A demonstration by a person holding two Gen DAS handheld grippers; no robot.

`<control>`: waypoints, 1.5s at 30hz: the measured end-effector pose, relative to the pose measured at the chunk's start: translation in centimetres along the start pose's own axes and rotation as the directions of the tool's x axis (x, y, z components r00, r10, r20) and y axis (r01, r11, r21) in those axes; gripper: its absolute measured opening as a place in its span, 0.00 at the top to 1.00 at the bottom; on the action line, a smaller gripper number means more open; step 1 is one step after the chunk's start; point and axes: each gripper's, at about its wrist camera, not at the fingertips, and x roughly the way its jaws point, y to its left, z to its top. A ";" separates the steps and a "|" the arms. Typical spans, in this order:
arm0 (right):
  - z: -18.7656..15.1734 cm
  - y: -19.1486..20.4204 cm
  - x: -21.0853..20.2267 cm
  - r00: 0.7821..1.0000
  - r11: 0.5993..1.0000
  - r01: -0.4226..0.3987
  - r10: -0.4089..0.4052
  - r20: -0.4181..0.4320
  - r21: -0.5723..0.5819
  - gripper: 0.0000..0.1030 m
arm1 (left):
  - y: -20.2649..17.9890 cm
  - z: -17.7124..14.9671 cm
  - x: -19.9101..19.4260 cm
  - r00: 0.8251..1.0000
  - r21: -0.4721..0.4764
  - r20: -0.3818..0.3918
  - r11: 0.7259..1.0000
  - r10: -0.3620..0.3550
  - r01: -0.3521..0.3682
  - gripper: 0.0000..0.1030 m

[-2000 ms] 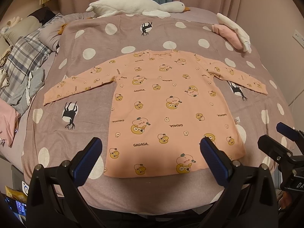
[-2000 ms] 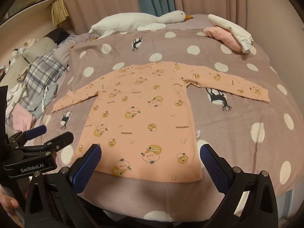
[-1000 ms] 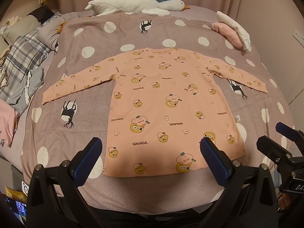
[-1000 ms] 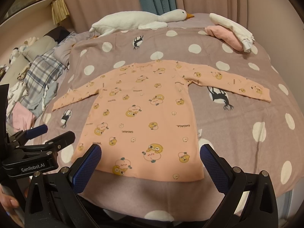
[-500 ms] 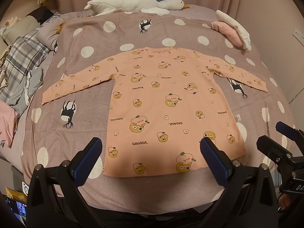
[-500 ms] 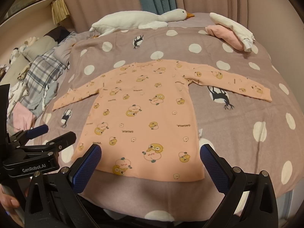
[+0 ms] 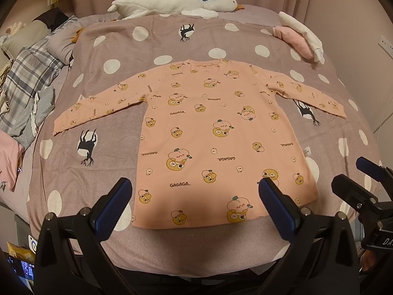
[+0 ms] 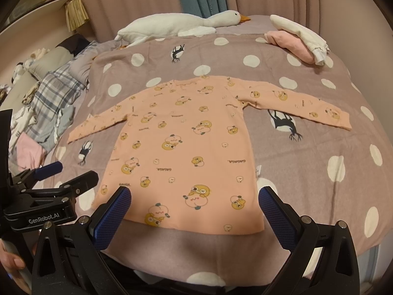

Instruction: Fold small clothes

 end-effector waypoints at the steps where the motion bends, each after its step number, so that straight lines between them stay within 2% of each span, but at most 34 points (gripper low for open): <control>1: -0.1 0.1 0.0 1.000 1.000 0.000 0.000 0.000 0.000 0.01 | 0.0 0.0 0.0 1.000 0.000 0.000 1.000 0.000 0.000 0.00; 12: 0.0 -0.2 0.0 1.000 1.000 -0.007 0.006 0.011 0.014 0.01 | -0.1 -0.1 0.3 1.000 0.001 0.004 1.000 -0.004 0.004 0.00; 14: -0.1 -0.8 0.1 0.999 0.998 -0.040 0.038 0.034 0.049 0.01 | -0.1 0.0 0.6 1.000 -0.007 0.002 1.000 -0.017 0.017 0.00; 16: -0.1 -2.6 0.3 0.992 0.986 -0.121 0.115 0.059 0.115 0.01 | 0.1 0.1 1.3 0.999 -0.033 -0.004 0.998 -0.049 0.048 0.00; 19: -0.2 -5.8 1.7 0.986 0.954 -0.166 0.155 0.064 0.251 0.01 | 0.6 0.2 2.9 0.995 -0.091 -0.027 0.992 -0.095 0.092 0.00; 22: -0.6 -9.1 3.0 0.992 0.930 -0.125 0.107 0.071 0.346 0.01 | 0.6 0.2 4.8 0.984 -0.127 -0.071 0.980 -0.163 0.153 0.00; 24: -0.8 -11.7 3.8 0.994 0.911 -0.105 0.081 0.075 0.398 0.01 | 0.4 0.1 5.9 0.979 -0.139 -0.095 0.976 -0.182 0.168 0.00; 28: -0.5 -17.3 5.4 0.989 0.859 -0.130 0.080 0.121 0.494 0.01 | 0.0 0.6 7.4 0.970 -0.145 -0.122 0.970 -0.212 0.193 0.00; 32: 0.6 -22.4 6.3 0.983 0.816 -0.145 0.055 0.174 0.559 0.01 | -0.1 1.9 8.3 0.958 -0.159 -0.114 0.957 -0.263 0.244 0.00; 36: 2.6 -26.7 7.8 0.975 0.779 -0.152 0.018 0.221 0.608 0.01 | 0.3 3.9 9.4 0.958 -0.191 -0.098 0.950 -0.268 0.247 0.00; 39: 3.9 -29.6 9.5 0.970 0.726 -0.190 0.036 0.239 0.661 0.01 | 0.8 5.1 10.5 0.957 -0.222 -0.104 0.945 -0.270 0.242 0.00; 41: 4.6 -31.3 10.8 0.973 0.688 -0.184 0.027 0.229 0.702 0.07 | 1.0 5.7 11.1 0.954 -0.238 -0.109 0.939 -0.279 0.247 0.00; 45: 5.3 -33.6 12.8 0.977 0.632 -0.165 0.002 0.211 0.757 0.15 | 1.5 7.0 11.5 0.961 -0.245 -0.092 0.941 -0.262 0.234 0.00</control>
